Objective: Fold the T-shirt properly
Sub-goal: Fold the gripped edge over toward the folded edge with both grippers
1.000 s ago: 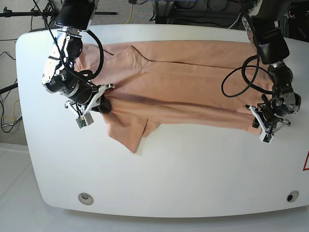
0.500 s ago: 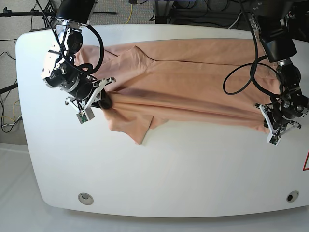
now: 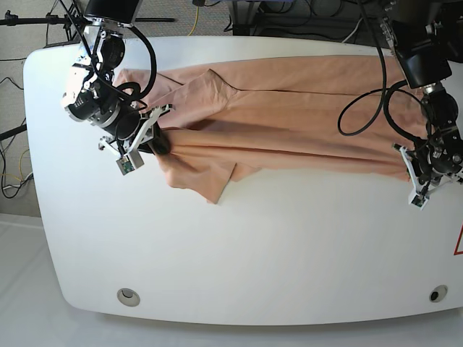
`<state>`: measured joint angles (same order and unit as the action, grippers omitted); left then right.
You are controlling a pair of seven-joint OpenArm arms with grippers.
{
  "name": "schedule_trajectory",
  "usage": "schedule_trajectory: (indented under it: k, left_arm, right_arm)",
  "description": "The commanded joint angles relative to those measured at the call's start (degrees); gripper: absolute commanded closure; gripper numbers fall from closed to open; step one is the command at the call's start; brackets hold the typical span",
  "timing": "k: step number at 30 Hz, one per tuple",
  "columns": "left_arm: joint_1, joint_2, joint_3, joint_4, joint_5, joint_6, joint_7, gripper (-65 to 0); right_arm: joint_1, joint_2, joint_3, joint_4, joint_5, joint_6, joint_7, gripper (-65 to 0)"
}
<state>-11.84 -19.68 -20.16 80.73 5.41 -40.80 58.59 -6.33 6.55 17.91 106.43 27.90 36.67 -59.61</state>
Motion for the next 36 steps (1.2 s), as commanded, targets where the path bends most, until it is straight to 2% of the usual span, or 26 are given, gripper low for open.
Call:
schedule_trajectory:
  k: [1,11,17,24,30,36]
  left_arm:
    - [-1.22,-1.64,1.31,2.13,1.76,0.80,1.59,-3.0]
    - [3.88,-1.81,3.24,6.44,1.76,0.80,9.50,-3.0]
    - [6.96,-1.81,5.70,10.04,1.76,0.80,11.79,-3.0]
    - [10.21,-1.81,5.79,11.45,2.02,0.80,11.87,-3.0]
    - [11.18,-1.72,6.05,11.45,9.14,0.80,11.87,-3.0]
    - [12.14,-1.46,7.11,11.45,13.71,0.80,11.87,-3.0]
  right_arm:
    - [-0.40,0.88,0.42,1.92,-0.43,-0.14,0.76,0.0]
    - [-3.65,0.88,0.42,2.01,-0.43,-0.14,0.76,0.0]
    - [-5.32,0.88,0.42,2.01,-0.43,-0.14,0.76,0.0]
    - [-7.69,0.88,0.42,2.01,-0.52,-0.14,0.76,0.0]
    - [-9.19,0.97,0.42,1.66,-0.87,-0.14,0.76,0.0]
    - [-10.16,1.67,0.42,1.30,-0.87,-0.23,0.76,0.0]
